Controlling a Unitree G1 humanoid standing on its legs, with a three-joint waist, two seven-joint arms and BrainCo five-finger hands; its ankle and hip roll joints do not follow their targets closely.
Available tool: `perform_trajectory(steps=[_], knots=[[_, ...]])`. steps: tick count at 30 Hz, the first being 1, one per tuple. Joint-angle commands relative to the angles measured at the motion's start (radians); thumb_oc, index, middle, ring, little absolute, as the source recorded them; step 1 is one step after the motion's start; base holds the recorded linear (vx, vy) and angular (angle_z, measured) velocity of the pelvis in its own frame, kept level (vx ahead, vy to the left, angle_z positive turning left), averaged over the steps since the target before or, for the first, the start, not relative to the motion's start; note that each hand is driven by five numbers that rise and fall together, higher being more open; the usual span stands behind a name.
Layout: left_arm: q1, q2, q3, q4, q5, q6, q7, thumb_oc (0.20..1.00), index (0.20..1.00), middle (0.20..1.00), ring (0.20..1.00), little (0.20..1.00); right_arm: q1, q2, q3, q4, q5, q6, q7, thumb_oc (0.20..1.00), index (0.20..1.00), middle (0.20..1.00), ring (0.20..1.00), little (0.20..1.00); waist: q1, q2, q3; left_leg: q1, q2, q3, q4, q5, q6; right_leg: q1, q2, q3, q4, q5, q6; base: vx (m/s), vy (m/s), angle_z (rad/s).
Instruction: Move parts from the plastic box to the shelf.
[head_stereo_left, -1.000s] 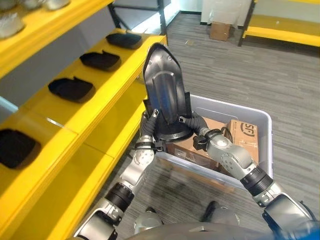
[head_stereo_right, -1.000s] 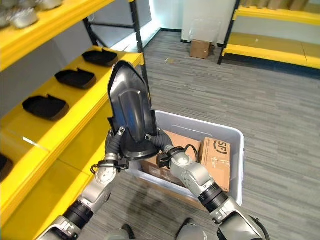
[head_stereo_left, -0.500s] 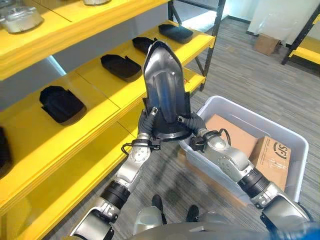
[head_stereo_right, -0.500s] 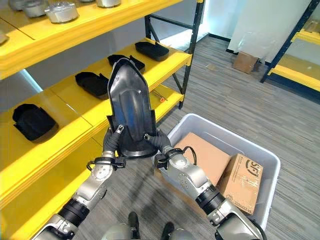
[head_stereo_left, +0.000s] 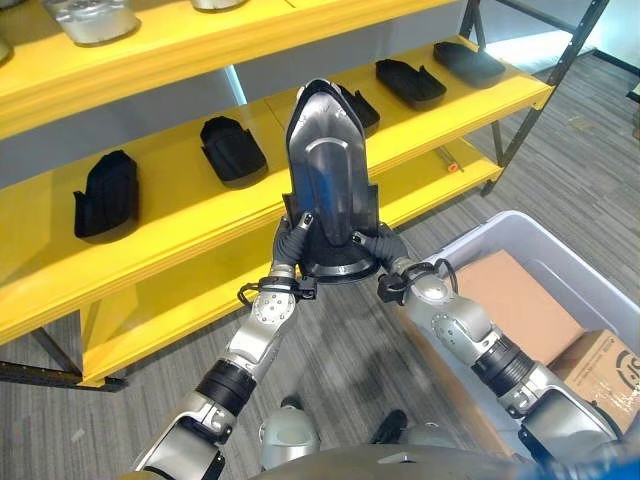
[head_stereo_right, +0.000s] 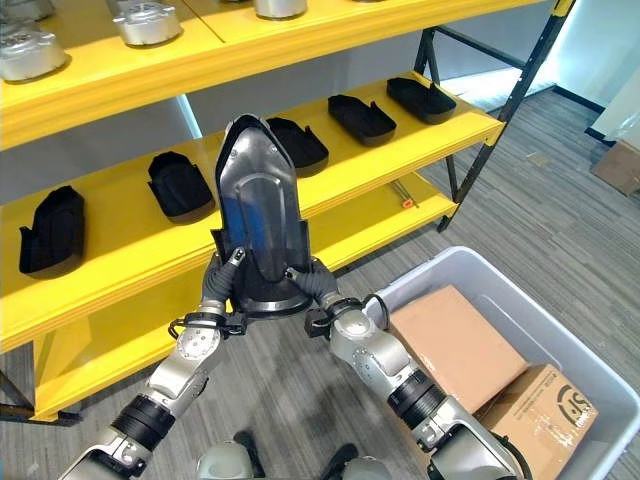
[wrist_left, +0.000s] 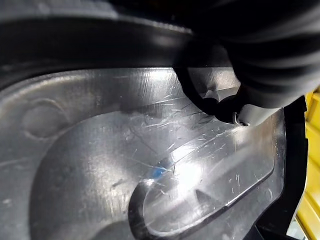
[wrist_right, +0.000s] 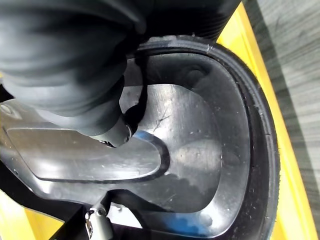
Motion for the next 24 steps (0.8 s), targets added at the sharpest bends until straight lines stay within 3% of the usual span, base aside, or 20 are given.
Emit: perform_trajectory(steps=[1, 5, 9, 11, 12, 14, 15, 18, 20, 22, 24], knots=[[-0.083, 0.010, -0.026, -0.016, 0.016, -0.078, -0.055, 0.200, 0.200, 0.200, 0.200, 0.200, -0.161, 0.128, 0.065, -0.096, 0.056, -0.048, 0.129, 0.200, 0.200, 0.200, 0.200, 0.200, 0.015, -0.022, -0.071, 0.004, 0.000, -0.081, 0.057, -0.087, -0.021, 0.004, 0.085, 0.118, -0.056, -0.022, 0.080, -0.16, 0.420, 0.25], [-0.108, -0.002, -0.046, 0.014, -0.020, -0.068, -0.080, 0.200, 0.200, 0.200, 0.200, 0.200, -0.151, 0.119, 0.057, -0.111, 0.058, -0.038, 0.114, 0.200, 0.200, 0.200, 0.200, 0.200, -0.010, 0.007, -0.095, 0.037, 0.002, -0.040, -0.048, -0.074, -0.020, -0.015, 0.055, 0.084, -0.002, -0.041, 0.090, -0.07, 0.414, 0.88], [-0.090, -0.010, -0.060, 0.007, -0.002, -0.071, -0.086, 0.200, 0.200, 0.200, 0.200, 0.200, -0.135, 0.133, 0.051, -0.113, 0.046, -0.025, 0.124, 0.200, 0.200, 0.200, 0.200, 0.200, -0.004, 0.017, -0.096, 0.044, -0.015, -0.042, -0.100, -0.090, -0.005, 0.003, 0.021, 0.084, 0.003, -0.023, 0.117, 0.01, 0.416, 0.97], [-0.078, -0.005, -0.068, -0.002, 0.014, -0.070, -0.072, 0.200, 0.200, 0.200, 0.200, 0.200, -0.131, 0.142, 0.052, -0.117, 0.040, -0.013, 0.130, 0.200, 0.200, 0.200, 0.200, 0.200, 0.007, 0.025, -0.095, 0.047, -0.039, -0.061, -0.124, -0.092, 0.001, 0.013, 0.004, 0.093, -0.002, -0.005, 0.143, 0.02, 0.410, 0.43], [-0.066, 0.004, -0.064, -0.016, 0.021, -0.065, -0.067, 0.200, 0.200, 0.200, 0.200, 0.200, -0.132, 0.154, 0.056, -0.127, 0.034, -0.007, 0.122, 0.200, 0.200, 0.200, 0.200, 0.200, 0.021, 0.030, -0.094, 0.048, -0.062, -0.082, -0.139, -0.093, 0.010, 0.017, -0.021, 0.103, -0.007, 0.016, 0.175, 0.01, 0.395, 0.11], [-0.055, 0.016, -0.059, -0.033, 0.028, -0.058, -0.070, 0.200, 0.200, 0.200, 0.200, 0.200, -0.128, 0.161, 0.057, -0.140, 0.025, 0.003, 0.113, 0.200, 0.200, 0.200, 0.200, 0.200, 0.034, 0.034, -0.093, 0.051, -0.085, -0.094, -0.152, -0.095, 0.018, 0.020, -0.047, 0.108, -0.011, 0.041, 0.193, -0.02, 0.428, 0.08], [-0.044, 0.025, -0.053, -0.051, 0.043, -0.063, -0.086, 0.200, 0.200, 0.200, 0.200, 0.200, -0.120, 0.170, 0.058, -0.157, 0.015, 0.014, 0.105, 0.200, 0.200, 0.200, 0.200, 0.200, 0.052, 0.036, -0.090, 0.050, -0.115, -0.105, -0.167, -0.098, 0.031, 0.020, -0.093, 0.107, -0.021, 0.087, 0.217, -0.05, 0.358, 0.09], [-0.038, 0.038, -0.054, -0.090, 0.057, -0.060, -0.085, 0.200, 0.200, 0.200, 0.200, 0.200, -0.114, 0.177, 0.059, -0.164, -0.007, 0.008, 0.103, 0.200, 0.200, 0.200, 0.200, 0.200, 0.072, 0.038, -0.082, 0.043, -0.146, -0.112, -0.179, -0.103, 0.047, 0.014, -0.145, 0.102, -0.031, 0.141, 0.239, -0.08, 0.325, 0.11], [-0.044, 0.042, -0.051, -0.105, 0.056, -0.048, -0.075, 0.200, 0.200, 0.200, 0.200, 0.200, -0.112, 0.182, 0.058, -0.163, -0.015, -0.002, 0.090, 0.200, 0.200, 0.200, 0.200, 0.200, 0.082, 0.045, -0.079, 0.031, -0.170, -0.126, -0.198, -0.097, 0.057, 0.017, -0.156, 0.110, -0.023, 0.140, 0.246, -0.09, 0.336, 0.20], [-0.057, 0.039, -0.055, -0.099, 0.049, -0.033, -0.072, 0.200, 0.200, 0.200, 0.200, 0.200, -0.107, 0.183, 0.054, -0.156, -0.018, -0.020, 0.079, 0.200, 0.200, 0.200, 0.200, 0.200, 0.077, 0.045, -0.079, 0.024, -0.193, -0.157, -0.218, -0.089, 0.068, 0.005, -0.146, 0.159, 0.001, 0.141, 0.246, -0.05, 0.236, 0.35], [-0.077, 0.041, -0.068, -0.084, 0.060, -0.041, -0.062, 0.200, 0.200, 0.200, 0.200, 0.200, -0.097, 0.172, 0.049, -0.150, -0.016, -0.054, 0.090, 0.200, 0.200, 0.200, 0.200, 0.200, 0.045, 0.041, -0.070, 0.014, -0.216, -0.208, -0.254, -0.074, 0.096, -0.072, -0.099, 0.296, 0.081, 0.168, 0.240, -0.08, 0.172, 0.49]])
